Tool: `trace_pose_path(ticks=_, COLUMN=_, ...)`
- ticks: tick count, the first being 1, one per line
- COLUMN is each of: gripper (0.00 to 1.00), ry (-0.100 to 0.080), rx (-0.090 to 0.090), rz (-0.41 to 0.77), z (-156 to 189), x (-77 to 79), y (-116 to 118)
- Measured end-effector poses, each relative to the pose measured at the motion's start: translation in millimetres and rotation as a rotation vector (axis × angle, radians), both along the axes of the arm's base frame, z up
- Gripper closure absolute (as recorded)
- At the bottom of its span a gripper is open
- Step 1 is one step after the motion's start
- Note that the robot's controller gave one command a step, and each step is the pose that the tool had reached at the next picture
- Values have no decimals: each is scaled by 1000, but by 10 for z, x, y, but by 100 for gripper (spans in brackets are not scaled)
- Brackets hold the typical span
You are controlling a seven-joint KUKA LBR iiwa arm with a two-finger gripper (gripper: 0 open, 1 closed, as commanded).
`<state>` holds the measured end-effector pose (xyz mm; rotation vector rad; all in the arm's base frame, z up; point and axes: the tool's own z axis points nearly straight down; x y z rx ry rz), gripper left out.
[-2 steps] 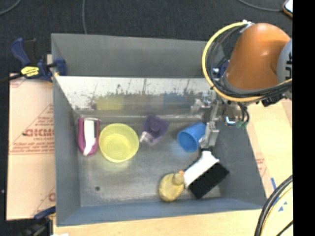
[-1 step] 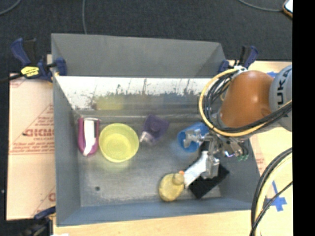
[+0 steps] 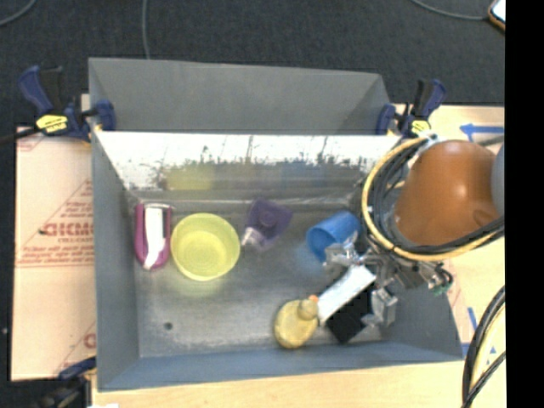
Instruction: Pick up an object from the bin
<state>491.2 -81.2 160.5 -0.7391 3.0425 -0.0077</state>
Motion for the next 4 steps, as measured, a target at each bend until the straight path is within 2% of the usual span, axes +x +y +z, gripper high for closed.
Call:
trace_pose_path(ticks=1, gripper=0, ry=6, rx=-1, rz=246, z=-208, x=89, y=-69)
trace_pose_path(ticks=2, gripper=0, ry=0, rx=-4, rz=355, z=-902, x=383, y=-215)
trace_pose_path(ticks=3, gripper=100, ry=-4, rx=-7, rz=471, z=-903, x=397, y=-214)
trace_pose_path(ticks=4, gripper=100, ry=-4, rx=-7, rz=470, z=-903, x=397, y=-214)
